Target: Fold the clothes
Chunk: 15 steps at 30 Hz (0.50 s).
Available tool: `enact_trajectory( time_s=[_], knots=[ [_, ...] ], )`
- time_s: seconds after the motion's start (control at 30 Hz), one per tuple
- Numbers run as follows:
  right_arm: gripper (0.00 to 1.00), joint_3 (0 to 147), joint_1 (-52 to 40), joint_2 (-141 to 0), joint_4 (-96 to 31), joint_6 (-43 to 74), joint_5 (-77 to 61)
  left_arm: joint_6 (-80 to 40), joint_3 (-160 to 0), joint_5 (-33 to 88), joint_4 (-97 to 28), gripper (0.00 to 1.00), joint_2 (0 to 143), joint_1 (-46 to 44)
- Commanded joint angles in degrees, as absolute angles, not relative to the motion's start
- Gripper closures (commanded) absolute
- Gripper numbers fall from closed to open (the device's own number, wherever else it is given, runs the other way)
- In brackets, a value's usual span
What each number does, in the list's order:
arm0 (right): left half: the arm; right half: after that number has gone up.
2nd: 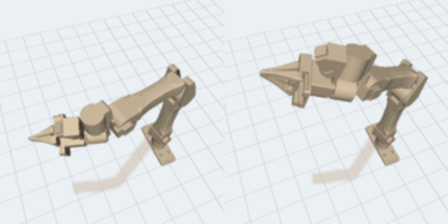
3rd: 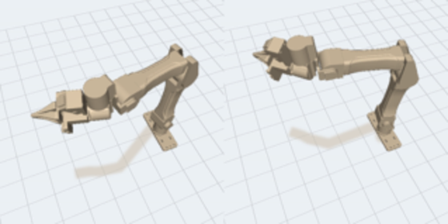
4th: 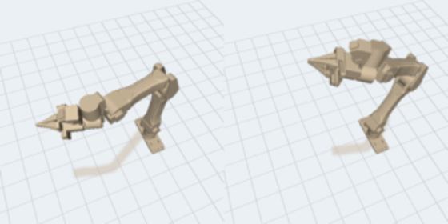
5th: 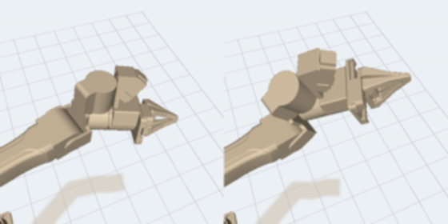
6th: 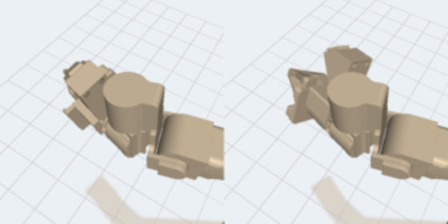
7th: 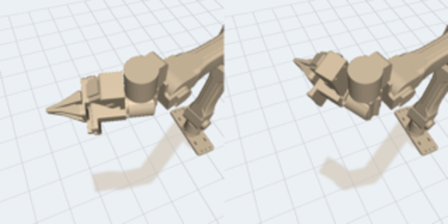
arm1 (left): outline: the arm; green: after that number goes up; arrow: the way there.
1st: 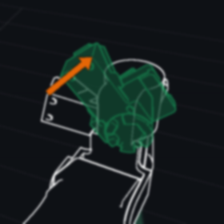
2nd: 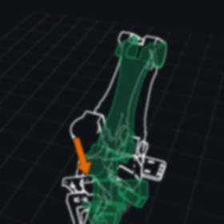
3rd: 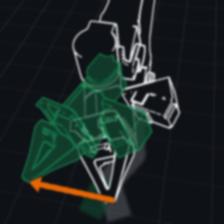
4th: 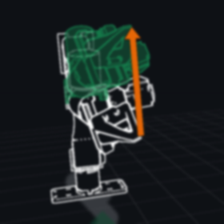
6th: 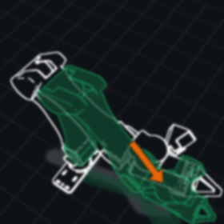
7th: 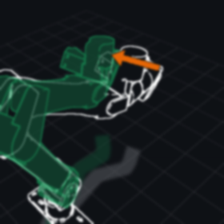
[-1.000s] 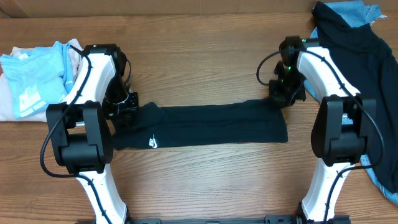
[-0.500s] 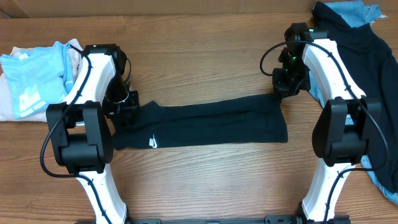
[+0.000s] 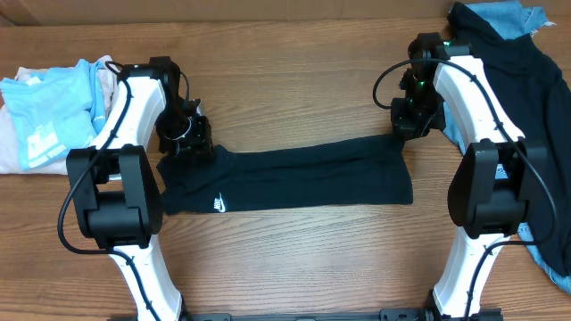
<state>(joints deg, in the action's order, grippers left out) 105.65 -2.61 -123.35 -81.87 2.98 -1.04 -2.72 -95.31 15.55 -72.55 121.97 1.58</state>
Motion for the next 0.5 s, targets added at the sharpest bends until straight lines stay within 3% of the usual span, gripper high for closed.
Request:
enact_trajectory(
  time_s=[0.0, 0.23, 0.47],
  knots=[
    [0.96, 107.0, -2.2, -121.6, -81.8, 3.0, -0.5, -1.3, -95.0, 17.4, -72.5, 0.50, 121.2, 1.5],
    [0.96, 107.0, -2.2, -121.6, -81.8, 3.0, -0.5, -6.8, -95.0, 8.6, -69.9, 0.51, 121.2, 1.5],
    [0.96, 107.0, -2.2, -121.6, -81.9, 3.0, -0.5, -7.7, -94.9, 8.4, -69.4, 0.51, 122.3, 1.5]
  ],
)
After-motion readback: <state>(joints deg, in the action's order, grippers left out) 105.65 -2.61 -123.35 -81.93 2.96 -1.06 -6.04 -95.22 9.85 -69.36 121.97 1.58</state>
